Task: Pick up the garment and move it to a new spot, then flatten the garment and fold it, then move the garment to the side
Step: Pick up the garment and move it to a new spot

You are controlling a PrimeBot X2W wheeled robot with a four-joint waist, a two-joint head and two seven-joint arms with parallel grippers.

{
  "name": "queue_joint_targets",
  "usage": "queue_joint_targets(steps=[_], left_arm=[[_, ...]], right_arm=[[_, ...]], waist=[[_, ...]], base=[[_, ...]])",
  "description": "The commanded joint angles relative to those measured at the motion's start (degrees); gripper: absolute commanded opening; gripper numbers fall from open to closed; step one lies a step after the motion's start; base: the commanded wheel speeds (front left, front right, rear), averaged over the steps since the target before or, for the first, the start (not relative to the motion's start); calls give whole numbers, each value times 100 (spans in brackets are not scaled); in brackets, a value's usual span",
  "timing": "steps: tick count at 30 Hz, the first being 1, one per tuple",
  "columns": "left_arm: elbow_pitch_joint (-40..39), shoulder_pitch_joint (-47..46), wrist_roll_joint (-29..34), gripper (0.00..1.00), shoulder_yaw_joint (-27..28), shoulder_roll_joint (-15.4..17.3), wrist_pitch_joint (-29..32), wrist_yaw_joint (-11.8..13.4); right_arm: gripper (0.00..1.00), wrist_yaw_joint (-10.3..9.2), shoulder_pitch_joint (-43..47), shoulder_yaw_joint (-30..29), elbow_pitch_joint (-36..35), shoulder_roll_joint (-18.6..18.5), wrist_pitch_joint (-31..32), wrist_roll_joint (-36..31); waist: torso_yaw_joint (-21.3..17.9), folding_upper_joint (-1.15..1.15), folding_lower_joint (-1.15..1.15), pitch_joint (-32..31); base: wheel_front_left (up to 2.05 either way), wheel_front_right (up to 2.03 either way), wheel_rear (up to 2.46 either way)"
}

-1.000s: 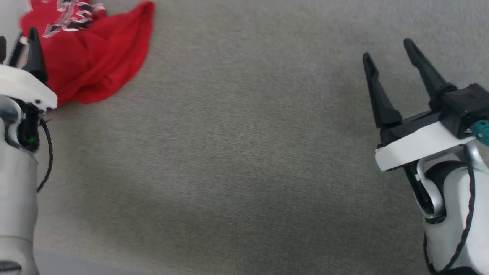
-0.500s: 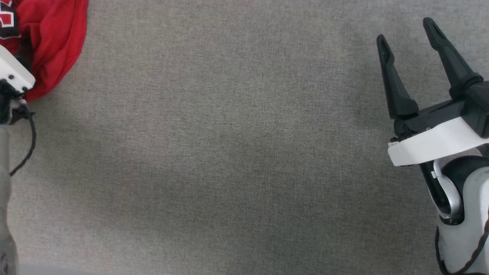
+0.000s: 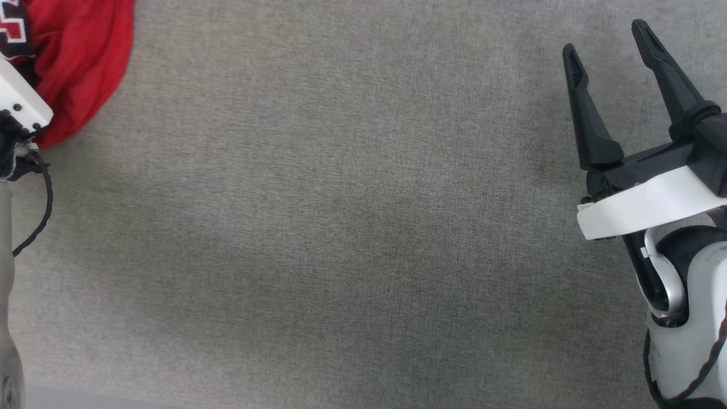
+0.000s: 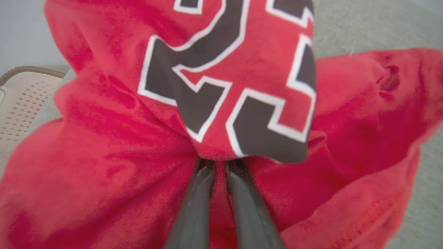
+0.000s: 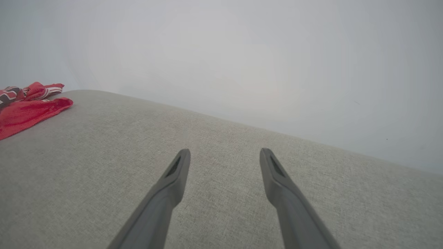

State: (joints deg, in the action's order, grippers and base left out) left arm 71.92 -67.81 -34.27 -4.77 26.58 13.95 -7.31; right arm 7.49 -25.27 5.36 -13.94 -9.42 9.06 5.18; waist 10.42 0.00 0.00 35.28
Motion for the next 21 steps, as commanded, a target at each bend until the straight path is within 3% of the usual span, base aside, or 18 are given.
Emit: queue_joint_targets(steps=[1, 10, 21], left_arm=[[-73, 92, 79, 0, -133, -52, -70, -3], [-833, 62, 57, 0, -653, 252, -420, -6], [-2050, 128, 29, 0, -1473, 873, -656, -7]], right_arm=[[100, 0, 24, -71, 78, 56, -86, 63], [100, 0, 173, -218, 427, 264, -365, 164], [100, 0, 459, -511, 794, 534, -714, 337]], waist=[[94, 0, 0, -183], [278, 0, 0, -875], [471, 0, 0, -1780]], base=[[0, 0, 0], [0, 0, 0], [0, 0, 0]])
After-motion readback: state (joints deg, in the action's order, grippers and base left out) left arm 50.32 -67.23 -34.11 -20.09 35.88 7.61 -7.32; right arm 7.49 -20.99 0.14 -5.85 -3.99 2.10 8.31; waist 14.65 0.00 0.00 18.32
